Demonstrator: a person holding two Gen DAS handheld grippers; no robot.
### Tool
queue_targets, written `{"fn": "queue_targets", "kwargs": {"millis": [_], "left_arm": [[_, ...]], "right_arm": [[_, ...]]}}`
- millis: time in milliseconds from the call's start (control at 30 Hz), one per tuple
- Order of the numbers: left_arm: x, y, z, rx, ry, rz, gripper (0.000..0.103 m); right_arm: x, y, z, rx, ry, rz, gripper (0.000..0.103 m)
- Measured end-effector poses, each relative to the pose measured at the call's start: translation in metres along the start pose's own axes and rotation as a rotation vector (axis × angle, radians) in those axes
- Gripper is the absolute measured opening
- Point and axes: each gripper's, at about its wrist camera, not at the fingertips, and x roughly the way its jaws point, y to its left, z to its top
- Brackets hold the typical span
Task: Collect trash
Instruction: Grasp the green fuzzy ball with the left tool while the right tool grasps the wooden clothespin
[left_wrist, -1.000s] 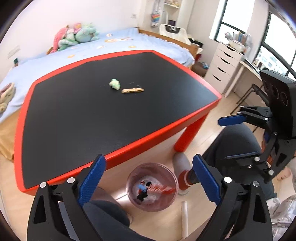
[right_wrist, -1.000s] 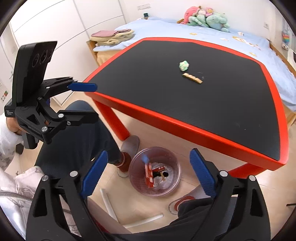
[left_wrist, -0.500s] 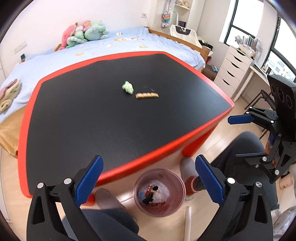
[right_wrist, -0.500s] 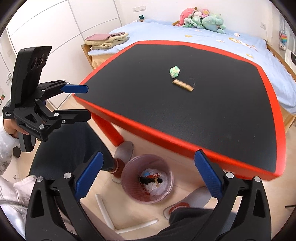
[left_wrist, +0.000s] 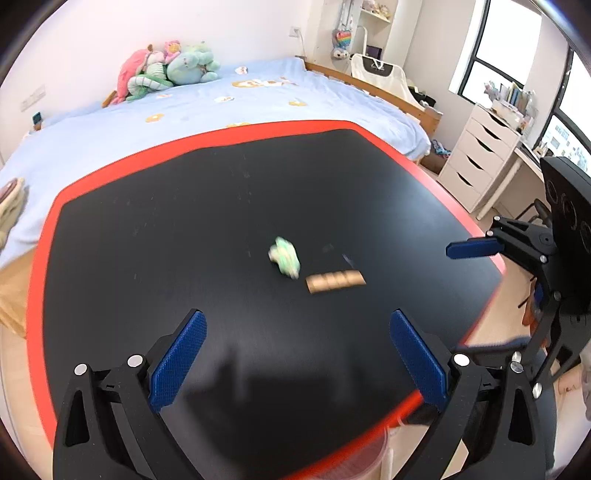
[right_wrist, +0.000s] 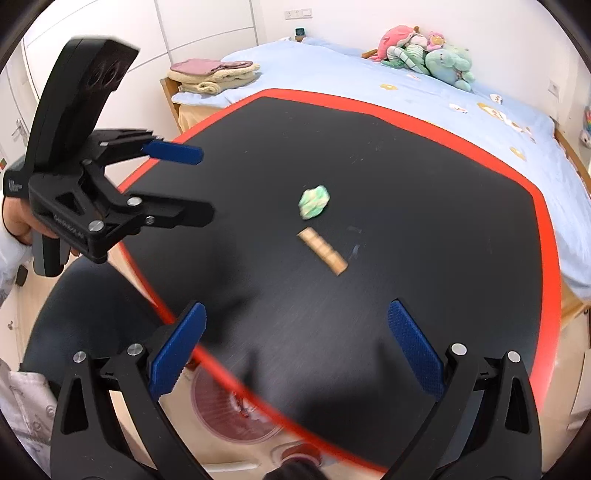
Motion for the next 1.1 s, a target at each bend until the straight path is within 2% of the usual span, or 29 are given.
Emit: {"fn": "queue_targets", "kwargs": {"millis": [267,367,433,467,500,533,633,700,733,767,900,1100], "left_arm": [[0.062,0.014,0.022,-0.015,0.055,0.005,0.095],[0.076,0.015,0.024,-0.008,0.063,0.004,0.095],[0.083,0.017,0.024,-0.010,0.062,0.008,0.095],[0.086,0.018,0.023,-0.013,0.063,0.004,0.090],[0.090,0.019,0.023,-0.013,0.071,0.002,0.079],[0.092,0.019,0.023,-0.011,0.078,0.005,0.074],[0.090,0.017,0.021,0.009,0.054,0.024,0.063],[0.089,0.018,0.022,0.012,0.048,0.030,0.039],[0.089,0.018,0.022,0.015,0.049,0.035,0.034],[0.089,0.018,0.022,0.018,0.051,0.034,0.024],[0.087,0.017,0.021,0.032,0.061,0.031,0.021],[0.070,0.013,0.018,0.039,0.053,0.021,0.020]], "right_arm": [[0.051,-0.023,0.024,-0.057,0.028,0.016,0.096],[0.068,-0.029,0.030,-0.064,0.038,0.024,0.087],[0.075,-0.033,0.031,-0.065,0.036,0.026,0.077],[0.077,-0.034,0.032,-0.065,0.036,0.024,0.074],[0.081,-0.034,0.032,-0.069,0.037,0.023,0.067],[0.084,-0.035,0.032,-0.075,0.038,0.022,0.059],[0.087,-0.032,0.033,-0.104,0.024,0.008,0.051],[0.087,-0.030,0.033,-0.115,0.017,-0.003,0.034],[0.086,-0.030,0.032,-0.115,0.016,0.001,0.023],[0.086,-0.029,0.032,-0.115,0.016,0.002,0.018],[0.084,-0.029,0.031,-0.104,0.025,0.002,0.011],[0.071,-0.029,0.031,-0.032,0.024,-0.006,0.011]]}}
